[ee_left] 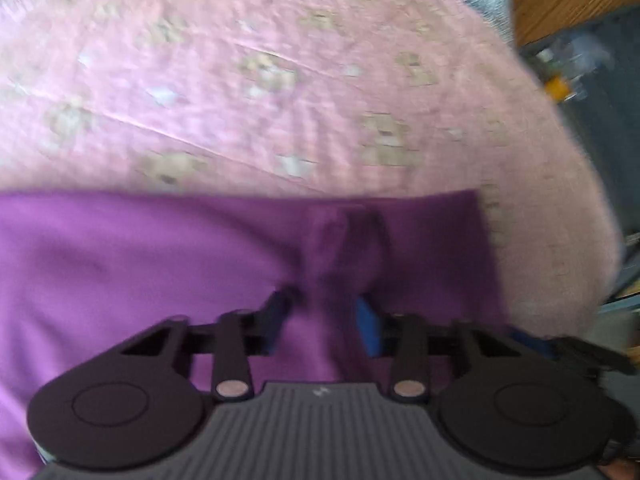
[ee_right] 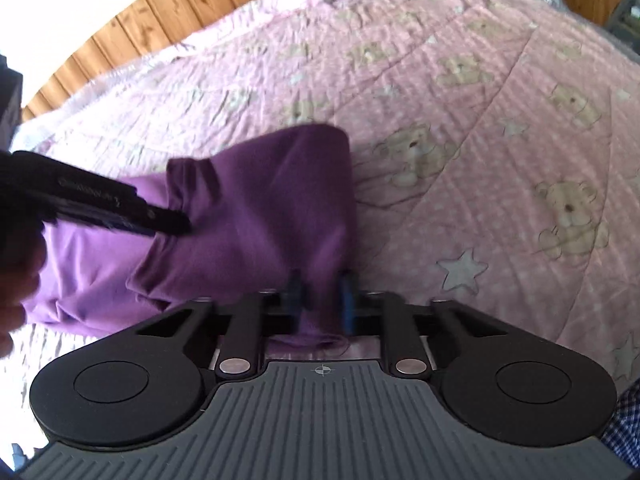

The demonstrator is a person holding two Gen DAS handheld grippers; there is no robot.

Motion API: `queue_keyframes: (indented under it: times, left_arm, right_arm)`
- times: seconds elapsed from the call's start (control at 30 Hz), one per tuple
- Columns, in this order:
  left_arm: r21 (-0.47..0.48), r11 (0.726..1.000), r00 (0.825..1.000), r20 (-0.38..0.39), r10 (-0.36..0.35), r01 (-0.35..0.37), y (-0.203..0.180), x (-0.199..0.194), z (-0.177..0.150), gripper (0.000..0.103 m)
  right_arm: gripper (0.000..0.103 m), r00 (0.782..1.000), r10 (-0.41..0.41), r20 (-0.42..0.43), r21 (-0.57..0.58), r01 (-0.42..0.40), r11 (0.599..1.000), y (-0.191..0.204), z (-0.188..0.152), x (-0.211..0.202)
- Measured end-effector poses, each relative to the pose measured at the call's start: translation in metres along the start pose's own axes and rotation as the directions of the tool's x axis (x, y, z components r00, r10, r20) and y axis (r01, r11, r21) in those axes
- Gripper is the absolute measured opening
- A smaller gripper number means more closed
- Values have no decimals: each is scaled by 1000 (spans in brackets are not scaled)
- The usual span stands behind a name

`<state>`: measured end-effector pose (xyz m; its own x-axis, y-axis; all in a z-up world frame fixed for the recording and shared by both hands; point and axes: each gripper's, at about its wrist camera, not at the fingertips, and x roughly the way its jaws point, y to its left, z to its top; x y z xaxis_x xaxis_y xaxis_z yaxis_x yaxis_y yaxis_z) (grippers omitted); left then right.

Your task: Fold clothes

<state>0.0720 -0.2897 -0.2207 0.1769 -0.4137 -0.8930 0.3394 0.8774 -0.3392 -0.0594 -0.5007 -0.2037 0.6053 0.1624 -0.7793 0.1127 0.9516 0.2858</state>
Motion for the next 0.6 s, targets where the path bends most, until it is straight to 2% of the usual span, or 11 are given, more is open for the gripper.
queue_keyframes:
  times: [0.03, 0.07, 0.1, 0.17, 0.2, 0.37, 0.43, 0.5, 0.53, 0.57, 0.6]
  left_arm:
    - [-6, 999, 999, 6, -34, 34, -3, 0, -1, 24]
    - [-15, 998, 998, 15, -66, 66, -5, 1, -1, 24]
    - [-17, 997, 997, 19, -73, 74, -7, 4, -2, 24]
    - [-16, 1000, 1000, 13, -22, 22, -6, 11, -5, 21]
    - [-23, 999, 1000, 9, -29, 29, -5, 10, -6, 22]
    - [-17, 998, 998, -19, -54, 53, -1, 7, -8, 23]
    - [35, 999, 999, -31, -19, 20, -4, 4, -6, 24]
    - [82, 996, 999, -23, 24, -22, -8, -5, -4, 36]
    - [102, 994, 999, -5, 49, -48, -10, -13, -2, 50]
    - [121, 990, 997, 13, 73, -74, -12, -20, -1, 58]
    - [139, 985, 995, 31, 96, -99, -14, -28, 1, 58]
  right_arm:
    - [6, 1000, -13, 17, 15, 13, 1000, -4, 1, -4]
    - [1, 999, -31, 35, 33, 30, 999, -9, 3, -10]
    - [0, 999, -37, 35, 43, 35, 998, -14, 3, -10]
    - [0, 999, -43, 25, 59, 41, 997, -23, 5, -10]
    - [3, 999, -35, 21, 67, 33, 997, -25, 4, -9]
    - [38, 1000, 16, 13, 111, -17, 994, -28, 1, -8]
    - [38, 999, 32, 14, 127, -33, 991, -26, -1, -7]
    - [33, 999, 48, 16, 144, -49, 988, -24, -2, -6]
    - [31, 998, 55, 17, 152, -57, 987, -24, -3, -5]
    - [31, 998, 47, 36, 166, -52, 985, -24, -2, -10]
    - [32, 998, 32, 60, 185, -43, 982, -27, 0, -17]
